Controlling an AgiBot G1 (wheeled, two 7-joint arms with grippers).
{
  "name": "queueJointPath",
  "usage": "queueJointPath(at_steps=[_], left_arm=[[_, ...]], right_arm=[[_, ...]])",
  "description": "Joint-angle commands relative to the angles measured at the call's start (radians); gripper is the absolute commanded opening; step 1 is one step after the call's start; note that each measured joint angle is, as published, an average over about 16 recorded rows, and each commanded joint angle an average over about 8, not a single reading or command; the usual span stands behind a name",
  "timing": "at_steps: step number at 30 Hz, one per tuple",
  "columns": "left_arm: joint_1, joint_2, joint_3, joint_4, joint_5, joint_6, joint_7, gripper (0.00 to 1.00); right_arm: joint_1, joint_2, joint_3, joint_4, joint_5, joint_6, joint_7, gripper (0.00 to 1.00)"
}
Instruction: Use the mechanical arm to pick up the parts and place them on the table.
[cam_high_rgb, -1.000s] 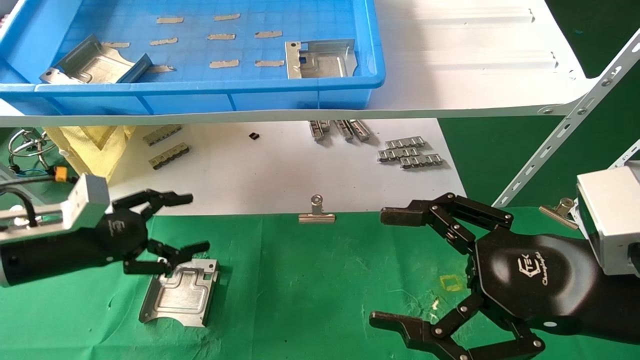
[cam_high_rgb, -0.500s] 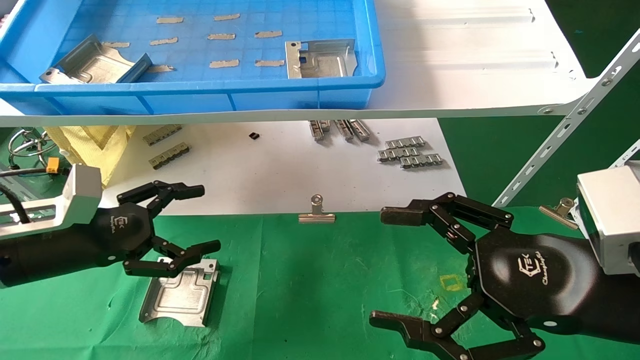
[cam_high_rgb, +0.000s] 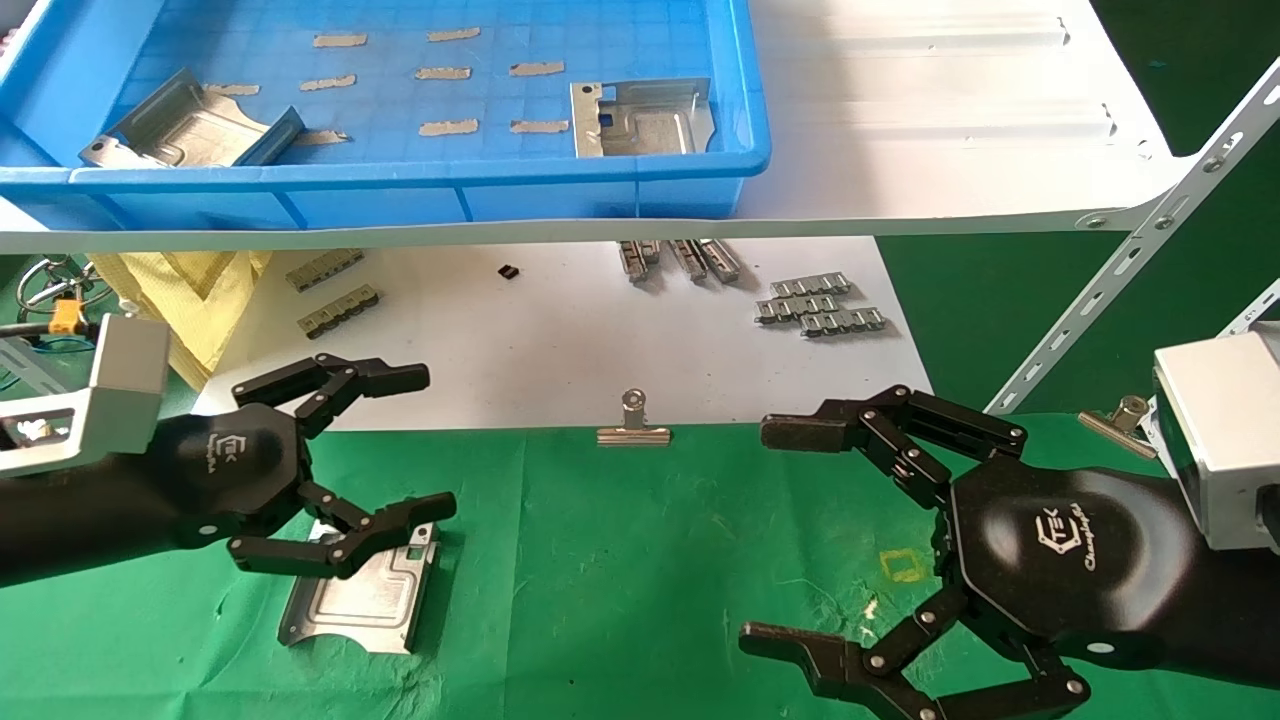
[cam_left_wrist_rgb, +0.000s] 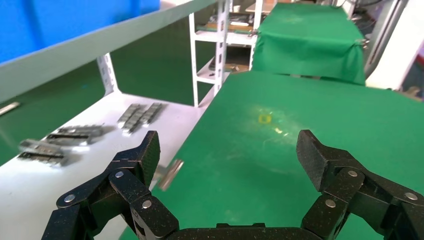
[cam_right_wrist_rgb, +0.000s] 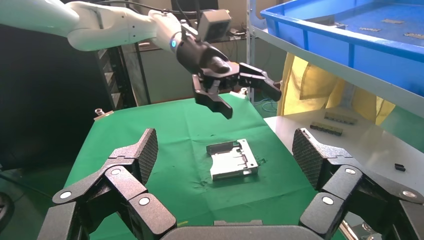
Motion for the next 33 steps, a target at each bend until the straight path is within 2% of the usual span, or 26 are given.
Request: queueJointPath(at_steps=[1,23,33], left_arm=[[0.015,-0.008,-0.016,-0.039,-0.005,-0.003,-0.023,1.00],[0.185,-0.093,-0.189,-0.464,-0.058,-0.039,-0.272,1.00],[0.226,-0.114,-0.231,-0.567,-0.072,-0.047,-0.323,1.00]], right_arm=[[0.000,0.000,0.000,0.000,0.000,0.000,0.000,1.00],[0.000,0.000,0.000,0.000,0.000,0.000,0.000,1.00],[0.000,0.000,0.000,0.000,0.000,0.000,0.000,1.00]])
